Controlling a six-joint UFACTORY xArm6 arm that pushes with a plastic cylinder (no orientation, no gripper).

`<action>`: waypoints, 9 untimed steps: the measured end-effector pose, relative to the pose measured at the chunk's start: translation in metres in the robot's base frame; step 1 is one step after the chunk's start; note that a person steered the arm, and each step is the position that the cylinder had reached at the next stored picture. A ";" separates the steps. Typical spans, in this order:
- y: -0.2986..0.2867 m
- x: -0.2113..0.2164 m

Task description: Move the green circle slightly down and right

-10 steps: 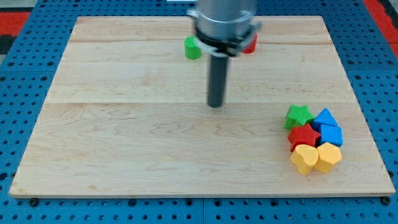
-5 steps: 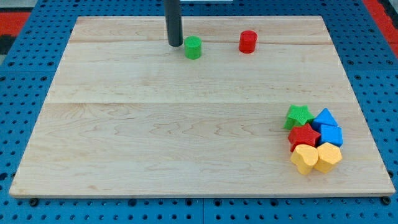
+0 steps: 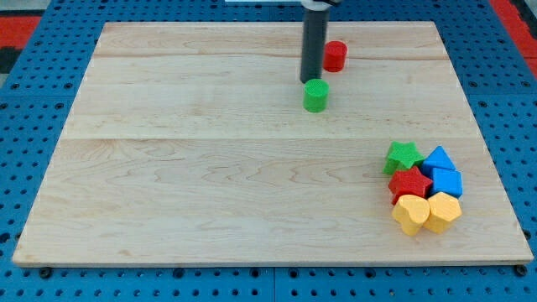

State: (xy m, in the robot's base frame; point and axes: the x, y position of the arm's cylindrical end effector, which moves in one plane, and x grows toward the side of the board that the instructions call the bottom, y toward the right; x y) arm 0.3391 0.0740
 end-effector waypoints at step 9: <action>0.021 0.086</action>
State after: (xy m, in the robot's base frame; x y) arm 0.4254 0.0949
